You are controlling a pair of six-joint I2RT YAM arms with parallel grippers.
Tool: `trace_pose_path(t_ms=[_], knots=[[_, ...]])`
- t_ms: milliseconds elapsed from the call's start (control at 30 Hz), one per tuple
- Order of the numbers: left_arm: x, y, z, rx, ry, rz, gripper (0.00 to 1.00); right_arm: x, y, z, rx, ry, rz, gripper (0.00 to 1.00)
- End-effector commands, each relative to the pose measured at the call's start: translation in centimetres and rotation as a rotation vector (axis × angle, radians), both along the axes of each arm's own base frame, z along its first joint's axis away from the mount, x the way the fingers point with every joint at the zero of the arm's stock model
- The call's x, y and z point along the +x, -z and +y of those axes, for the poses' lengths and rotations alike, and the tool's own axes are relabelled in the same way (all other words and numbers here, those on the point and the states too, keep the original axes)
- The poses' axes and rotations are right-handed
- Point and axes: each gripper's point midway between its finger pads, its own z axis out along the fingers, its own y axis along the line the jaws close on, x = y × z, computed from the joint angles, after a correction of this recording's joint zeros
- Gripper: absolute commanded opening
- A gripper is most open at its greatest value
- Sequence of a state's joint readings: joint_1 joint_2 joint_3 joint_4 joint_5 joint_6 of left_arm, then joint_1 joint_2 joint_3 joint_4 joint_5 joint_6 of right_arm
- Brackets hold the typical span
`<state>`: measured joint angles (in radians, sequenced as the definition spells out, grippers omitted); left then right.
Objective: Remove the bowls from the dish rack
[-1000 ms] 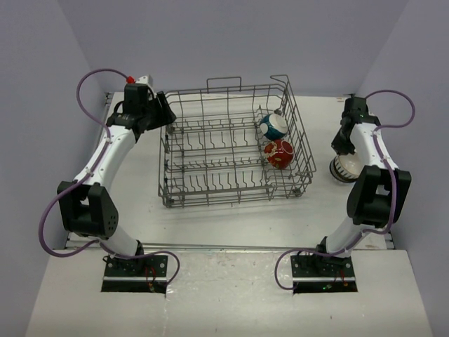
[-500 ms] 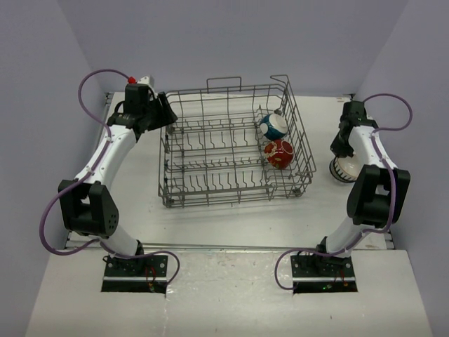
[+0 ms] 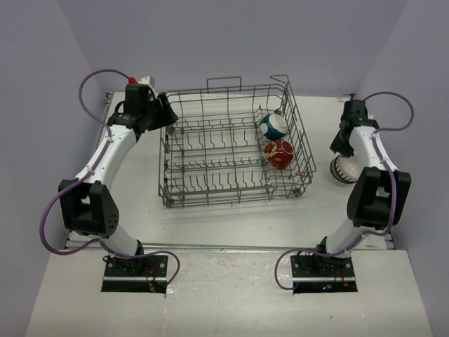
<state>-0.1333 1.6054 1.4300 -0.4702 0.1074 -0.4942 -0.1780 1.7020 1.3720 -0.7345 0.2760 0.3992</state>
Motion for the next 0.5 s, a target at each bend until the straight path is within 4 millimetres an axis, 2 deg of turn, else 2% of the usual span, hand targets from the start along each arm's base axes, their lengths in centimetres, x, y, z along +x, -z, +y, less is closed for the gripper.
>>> trace_pose_path(t_ms=[0, 233, 333, 367, 467], knots=[[0.7, -1.6, -0.6, -0.012, 0.024, -0.050, 0.61, 0.3, -2.5, -0.6, -0.038, 0.011, -0.079, 0.32], [0.6, -1.6, -1.1, -0.018, 0.031, -0.052, 0.61, -0.2, -3.6, -0.9, -0.054, 0.028, -0.091, 0.33], [0.4, -1.7, -1.7, -0.020, 0.046, -0.053, 0.61, -0.7, -4.5, -1.0, -0.059, 0.045, -0.101, 0.36], [0.4, -1.7, -1.8, -0.021, 0.050, -0.054, 0.61, -0.9, -5.2, -1.1, -0.064, 0.062, -0.117, 0.41], [0.0, -2.4, -3.5, -0.040, 0.085, -0.068, 0.61, -2.1, -6.7, -1.0, -0.067, 0.088, -0.133, 0.44]])
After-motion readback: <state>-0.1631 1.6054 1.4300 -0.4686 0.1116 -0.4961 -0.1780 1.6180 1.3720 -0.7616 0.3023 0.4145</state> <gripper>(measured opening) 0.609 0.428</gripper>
